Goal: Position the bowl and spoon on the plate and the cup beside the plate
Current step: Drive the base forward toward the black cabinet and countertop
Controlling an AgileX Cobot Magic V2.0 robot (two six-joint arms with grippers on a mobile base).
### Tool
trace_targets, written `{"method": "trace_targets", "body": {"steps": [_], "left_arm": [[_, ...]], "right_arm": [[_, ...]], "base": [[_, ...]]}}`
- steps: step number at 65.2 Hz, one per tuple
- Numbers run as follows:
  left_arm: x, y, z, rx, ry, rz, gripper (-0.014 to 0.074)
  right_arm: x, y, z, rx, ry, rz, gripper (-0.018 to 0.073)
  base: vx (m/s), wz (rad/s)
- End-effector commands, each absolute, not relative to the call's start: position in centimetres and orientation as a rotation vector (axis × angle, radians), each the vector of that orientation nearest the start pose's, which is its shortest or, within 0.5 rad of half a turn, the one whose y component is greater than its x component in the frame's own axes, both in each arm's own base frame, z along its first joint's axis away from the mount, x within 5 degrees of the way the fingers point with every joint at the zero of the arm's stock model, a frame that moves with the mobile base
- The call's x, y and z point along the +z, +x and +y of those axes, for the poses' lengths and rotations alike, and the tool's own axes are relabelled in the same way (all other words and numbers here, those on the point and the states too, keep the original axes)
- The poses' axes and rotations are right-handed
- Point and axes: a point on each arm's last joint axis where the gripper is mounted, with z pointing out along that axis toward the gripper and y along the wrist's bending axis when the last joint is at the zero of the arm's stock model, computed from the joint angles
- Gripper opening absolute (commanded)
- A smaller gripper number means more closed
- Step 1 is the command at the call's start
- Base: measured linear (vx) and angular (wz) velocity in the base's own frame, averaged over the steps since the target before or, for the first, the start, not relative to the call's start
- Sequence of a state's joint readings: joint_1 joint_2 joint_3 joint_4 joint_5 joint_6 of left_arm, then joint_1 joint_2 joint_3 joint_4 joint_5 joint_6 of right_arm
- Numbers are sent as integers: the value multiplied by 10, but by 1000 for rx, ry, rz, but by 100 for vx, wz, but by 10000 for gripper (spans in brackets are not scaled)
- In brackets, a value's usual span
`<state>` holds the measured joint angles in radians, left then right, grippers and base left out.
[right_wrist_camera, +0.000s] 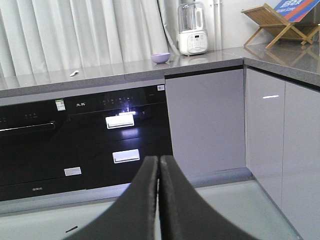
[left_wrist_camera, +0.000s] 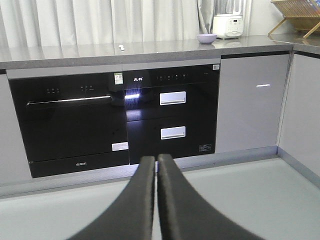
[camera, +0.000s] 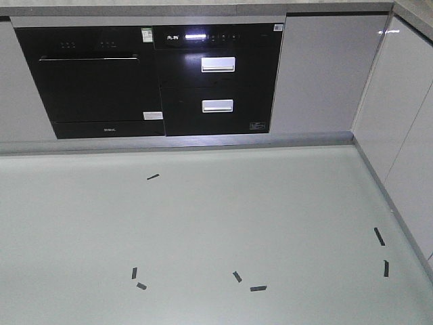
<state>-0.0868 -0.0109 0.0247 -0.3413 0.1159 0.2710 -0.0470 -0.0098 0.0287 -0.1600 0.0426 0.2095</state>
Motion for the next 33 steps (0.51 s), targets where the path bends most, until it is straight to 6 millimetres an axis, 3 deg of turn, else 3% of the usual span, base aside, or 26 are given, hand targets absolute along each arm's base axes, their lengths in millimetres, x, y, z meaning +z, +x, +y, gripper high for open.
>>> {"method": "trace_targets", "body": {"steps": [1, 33], "left_arm": [[194, 56, -6, -143, 16, 1547, -6], [194, 56, -6, -143, 16, 1547, -6]], "right_arm": [[203, 56, -2, -7, 61, 1473, -5], [203, 56, -2, -7, 61, 1473, -5]], "base": [[3, -3], [7, -3]]}}
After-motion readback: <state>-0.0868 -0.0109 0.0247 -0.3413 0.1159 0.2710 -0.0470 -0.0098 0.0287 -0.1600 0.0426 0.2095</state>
